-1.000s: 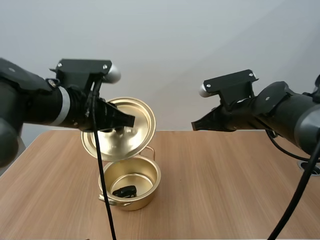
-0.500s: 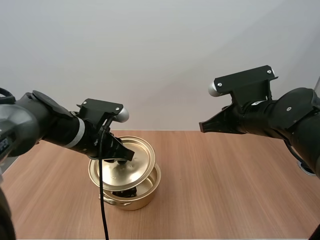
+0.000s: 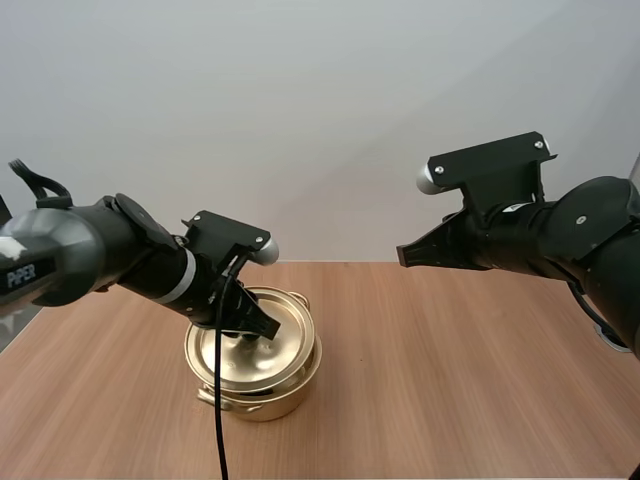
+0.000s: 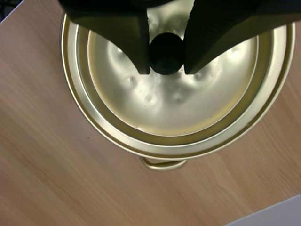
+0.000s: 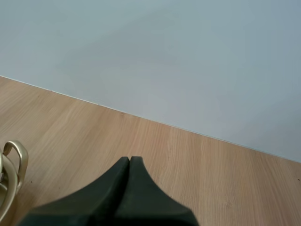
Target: Open the pot, put the car inside, and close it
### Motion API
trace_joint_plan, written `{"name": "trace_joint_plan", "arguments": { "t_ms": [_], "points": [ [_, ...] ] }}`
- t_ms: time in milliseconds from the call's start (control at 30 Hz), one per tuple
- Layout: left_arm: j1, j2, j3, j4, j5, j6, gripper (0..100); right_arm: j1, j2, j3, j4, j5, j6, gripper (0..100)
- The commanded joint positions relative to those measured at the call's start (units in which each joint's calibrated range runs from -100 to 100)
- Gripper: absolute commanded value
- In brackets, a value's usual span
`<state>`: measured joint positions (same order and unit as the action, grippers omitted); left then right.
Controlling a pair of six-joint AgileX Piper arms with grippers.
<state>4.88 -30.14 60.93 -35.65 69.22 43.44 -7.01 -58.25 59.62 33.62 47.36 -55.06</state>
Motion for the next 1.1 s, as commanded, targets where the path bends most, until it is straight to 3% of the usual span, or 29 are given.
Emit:
{"name": "trace_joint_plan", "arguments": {
  "t_ms": [0, 433, 533, 700, 800, 1000, 1067],
  "points": [
    [-0.04, 1.2, 0.4, -1.0, -0.1, 1.8, 0, 0.0, 0.0, 0.0, -0.1, 0.1, 0.0, 0],
    [-0.04, 4.3, 0.4, -3.3, 0.9, 5.2, 1, 0.0, 0.0, 0.0, -0.1, 0.1, 0.0, 0],
    [-0.04, 4.3, 0.4, -3.3, 1.9, 5.2, 17, 0.0, 0.0, 0.0, -0.1, 0.1, 0.0, 0],
    [-0.04, 4.0, 0.4, -3.3, 2.6, 4.7, 72, 0.0, 0.0, 0.0, -0.1, 0.1, 0.0, 0],
    [-0.04, 3.5, 0.2, -3.0, 3.9, 4.1, 99, 0.0, 0.0, 0.0, -0.1, 0.1, 0.0, 0],
    [-0.04, -3.1, -1.8, -3.5, -2.3, 4.7, 100, 0.0, 0.0, 0.0, 0.1, 0.1, 0.1, 0],
    [-0.04, -7.9, -2.1, -6.2, -5.9, 6.0, 100, 0.0, 0.0, 0.0, 0.7, 0.1, 0.1, 0]
  ]
}}
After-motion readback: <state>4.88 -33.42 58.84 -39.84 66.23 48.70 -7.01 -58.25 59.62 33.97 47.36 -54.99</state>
